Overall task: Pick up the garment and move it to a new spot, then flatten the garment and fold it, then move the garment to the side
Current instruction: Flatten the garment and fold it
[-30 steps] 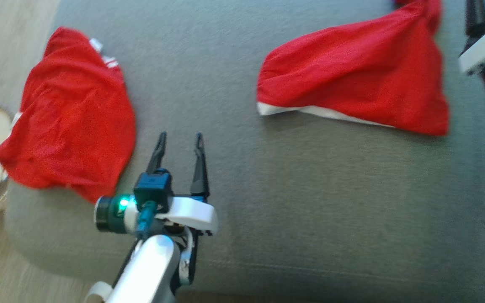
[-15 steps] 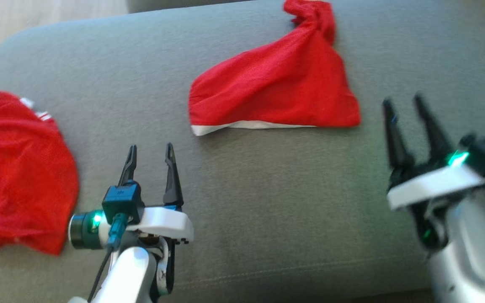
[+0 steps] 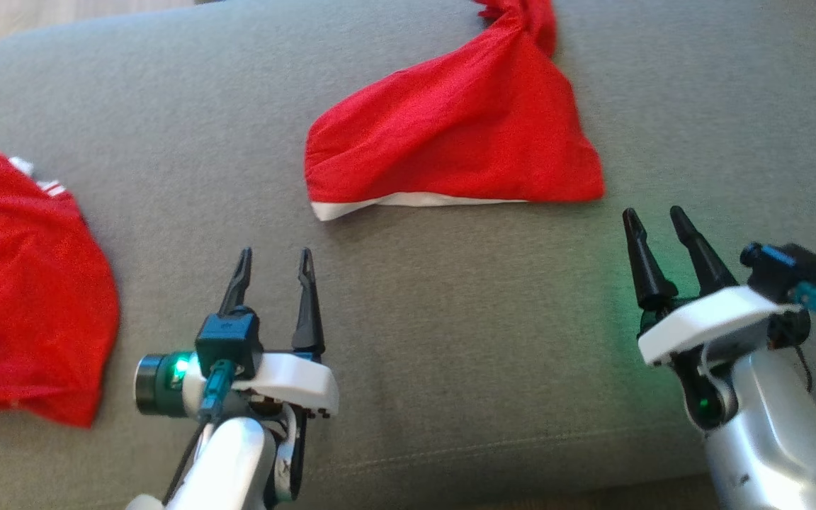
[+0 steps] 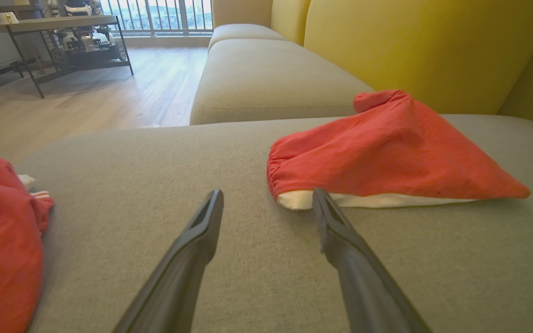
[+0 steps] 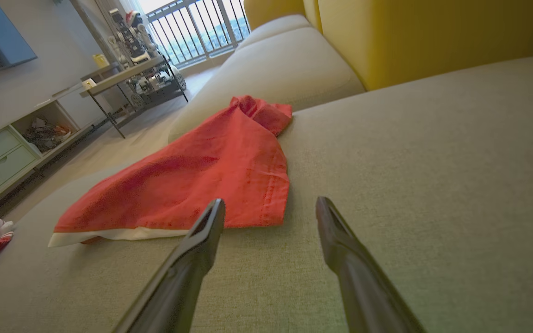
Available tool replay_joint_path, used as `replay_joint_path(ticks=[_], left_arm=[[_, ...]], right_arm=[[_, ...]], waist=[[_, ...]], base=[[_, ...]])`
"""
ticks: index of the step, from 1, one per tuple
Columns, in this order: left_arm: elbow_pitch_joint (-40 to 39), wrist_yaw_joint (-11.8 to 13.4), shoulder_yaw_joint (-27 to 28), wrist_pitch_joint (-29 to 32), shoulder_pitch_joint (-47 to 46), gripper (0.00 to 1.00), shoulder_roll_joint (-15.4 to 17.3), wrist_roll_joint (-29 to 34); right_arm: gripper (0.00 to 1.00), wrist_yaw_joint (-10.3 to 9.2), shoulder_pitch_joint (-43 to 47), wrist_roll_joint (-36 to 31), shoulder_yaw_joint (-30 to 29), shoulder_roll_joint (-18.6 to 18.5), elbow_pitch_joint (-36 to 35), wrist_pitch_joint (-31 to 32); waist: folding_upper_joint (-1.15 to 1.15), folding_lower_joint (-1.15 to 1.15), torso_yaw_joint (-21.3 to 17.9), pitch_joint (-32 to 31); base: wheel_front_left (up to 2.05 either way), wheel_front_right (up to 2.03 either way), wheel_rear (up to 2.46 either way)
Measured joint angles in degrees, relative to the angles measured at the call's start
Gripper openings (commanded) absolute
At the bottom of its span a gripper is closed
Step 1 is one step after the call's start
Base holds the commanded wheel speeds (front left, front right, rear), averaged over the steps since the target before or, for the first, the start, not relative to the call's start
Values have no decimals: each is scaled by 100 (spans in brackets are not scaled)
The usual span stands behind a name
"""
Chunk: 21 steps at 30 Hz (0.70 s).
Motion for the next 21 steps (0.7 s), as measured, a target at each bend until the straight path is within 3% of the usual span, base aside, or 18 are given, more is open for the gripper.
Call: replay_joint_path(ticks=[9,15,16,17,21], left_arm=[[53,58,-255,0,-136,100,0,0],[80,121,-338,0,-151,100,0,-1],[83,143,-361,0,-152,100,0,-2],[86,159,-387,0,-152,100,0,-8],[89,203,-423,0,-157,100,0,-9]], right_arm=[[100,0,-823,-120,-120,-259,1390,193],[99,0,-1256,331,-156,-280,1893,138],[30,0,-1317,382,-125,-305,1941,136],[0,0,-1367,428,-92,-342,1972,115],[0,0,-1492,617,-48,-444,1964,-43]], waist=[[0,0,563,275],[0,1,938,458],[0,1,985,483],[0,1,1025,503],[0,1,1101,546]], base=[[0,0,0],[0,0,0],[0,0,0],[0,0,0],[0,0,0]])
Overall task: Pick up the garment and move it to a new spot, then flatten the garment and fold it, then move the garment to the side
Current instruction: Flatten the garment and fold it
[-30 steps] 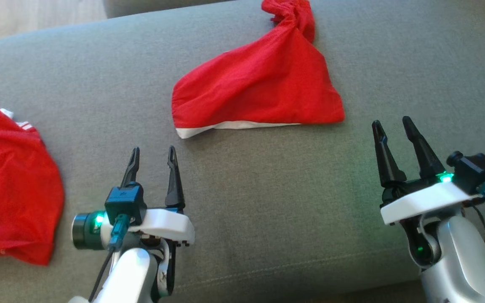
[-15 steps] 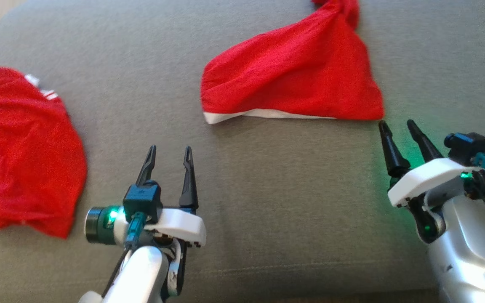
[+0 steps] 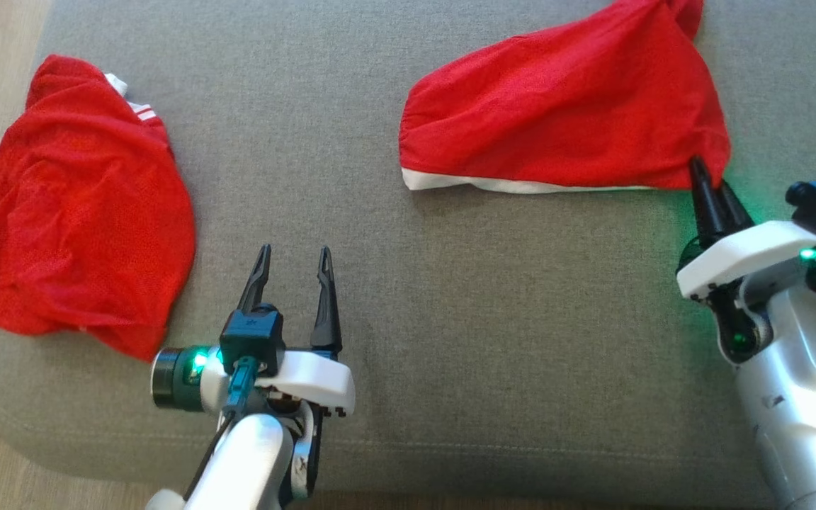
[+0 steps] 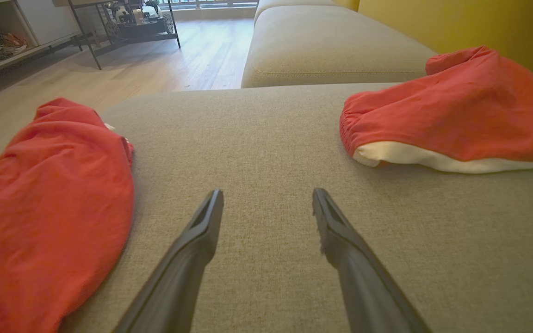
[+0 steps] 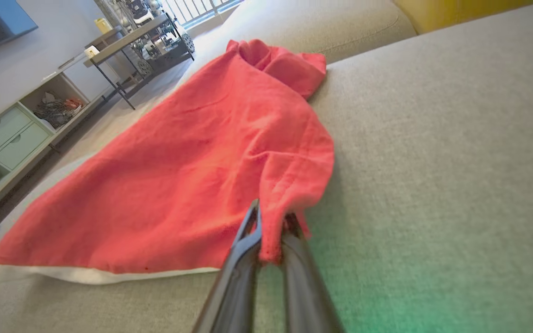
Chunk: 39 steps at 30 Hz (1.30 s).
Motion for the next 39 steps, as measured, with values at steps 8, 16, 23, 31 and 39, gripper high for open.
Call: replay_joint_path(ticks=[8,16,23,31,39], left_arm=[[0,48,-101,0,-77,100,-1,-112],[0,57,-246,0,-127,100,-1,-199],[-7,119,-413,0,-219,100,-1,-241],[-5,172,-536,0,-252,100,-1,-316],[18,207,-460,0,-273,100,-2,-316]], right_arm=[[0,0,-246,-11,42,-175,-243,-137],[0,0,-844,-526,-145,-458,506,789],[11,0,-1544,-1066,-143,-692,1240,1207],[100,0,-1987,-1815,-138,-880,1954,951],[100,0,-2106,-2235,-268,-715,2418,409]], waist=[[0,0,13,-7],[0,0,223,95],[0,0,517,254],[0,0,717,356],[0,0,501,219]], base=[[0,0,0],[0,0,0],[0,0,0],[0,0,0],[0,0,0]])
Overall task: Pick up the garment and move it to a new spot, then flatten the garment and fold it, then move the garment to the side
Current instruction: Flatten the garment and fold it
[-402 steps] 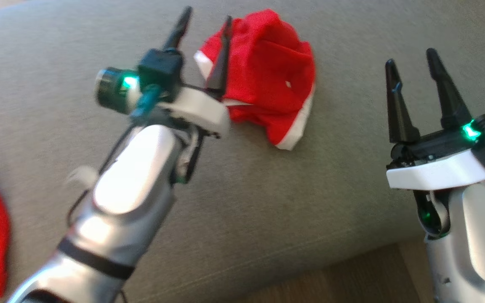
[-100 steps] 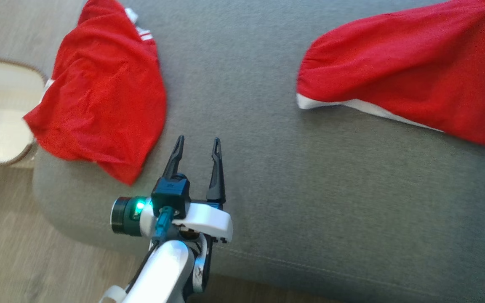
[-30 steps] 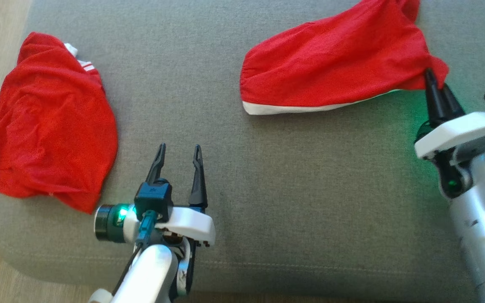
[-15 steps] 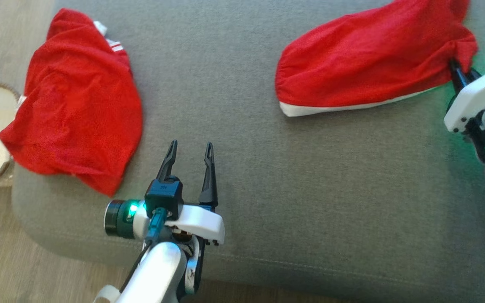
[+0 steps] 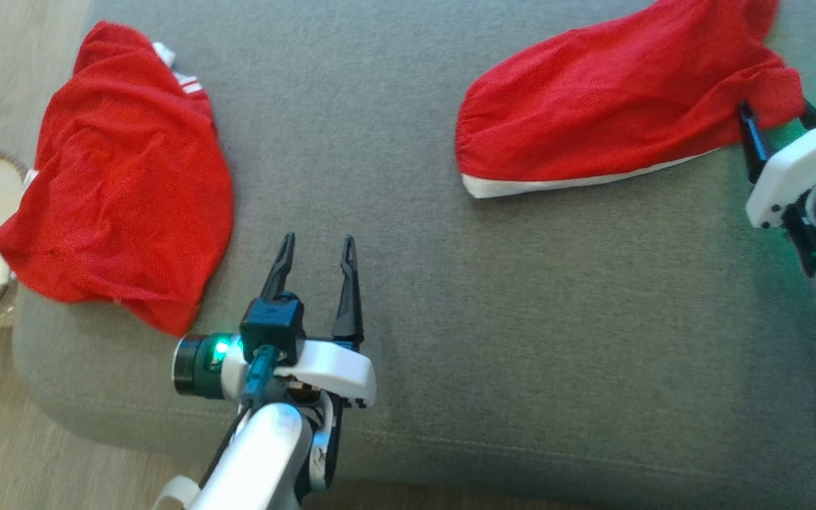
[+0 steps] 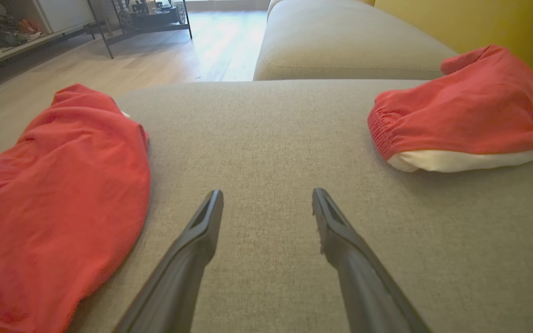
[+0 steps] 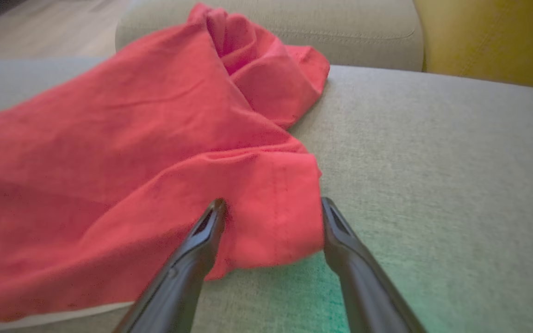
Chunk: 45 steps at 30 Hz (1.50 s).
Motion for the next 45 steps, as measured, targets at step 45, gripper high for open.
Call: replay_joint_path(ticks=[45], left_arm=[[2112,-946,1333,0,-1071,100,-7,354]], right_arm=[[100,0,3080,1352,129,1189,-4695,-159]], waist=[[0,0,-2402,-174]], base=[[0,0,0]])
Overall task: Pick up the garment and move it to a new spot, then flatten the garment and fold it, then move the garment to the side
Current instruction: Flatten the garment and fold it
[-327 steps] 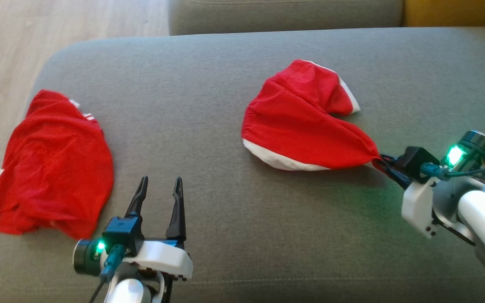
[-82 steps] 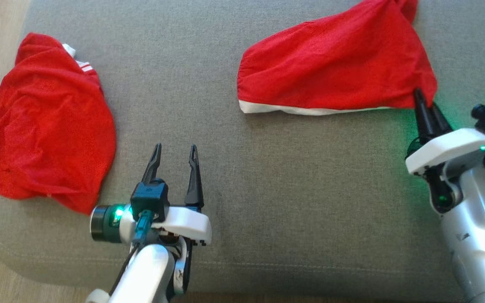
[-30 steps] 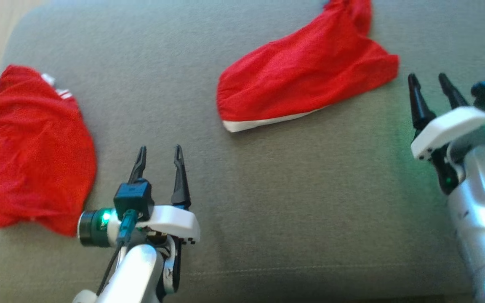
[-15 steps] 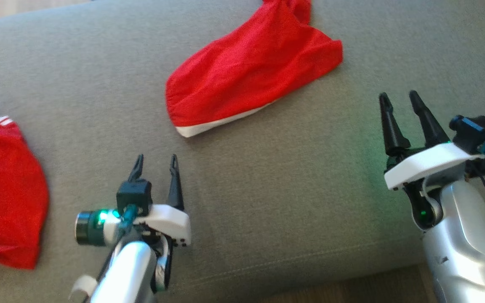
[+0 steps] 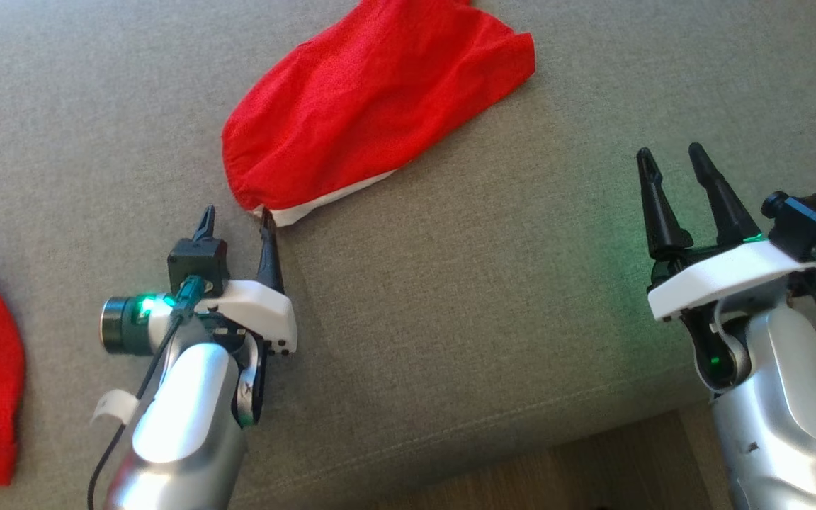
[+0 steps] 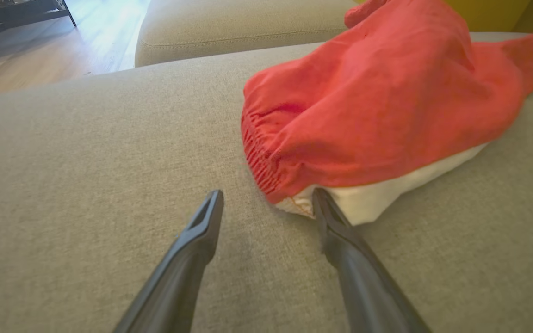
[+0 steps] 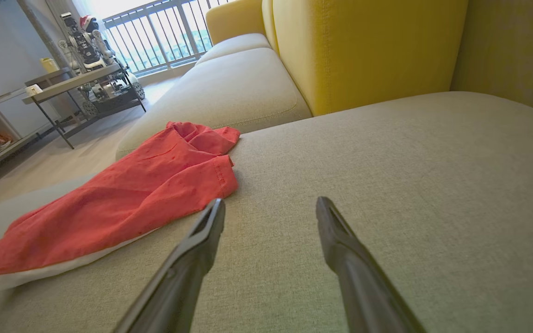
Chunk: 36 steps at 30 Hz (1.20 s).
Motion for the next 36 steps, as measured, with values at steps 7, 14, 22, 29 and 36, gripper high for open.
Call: replay_joint_path(ticks=[7,14,22,29,36], left_arm=[[142,-57,-30,-1,-49,100,-5,25],[336,-267,-243,-1,-288,100,-7,26],[269,-361,-492,0,-336,0,-22,22],[-402,-159,-409,0,-170,0,-22,59],[-1247,97,-330,0,263,0,-22,261]], right_arm=[[100,0,-3,-1,-119,37,-40,48],[100,0,-13,-11,-124,104,-47,98],[100,0,-27,-21,-147,118,-43,99],[100,0,-28,-1,-152,121,163,219],[100,0,-261,99,-114,129,870,398]], waist=[[0,0,-28,95],[0,0,0,150],[0,0,90,145],[0,0,338,50],[0,0,787,-39]], base=[[0,0,0],[0,0,0],[0,0,0],[0,0,0],[0,0,0]])
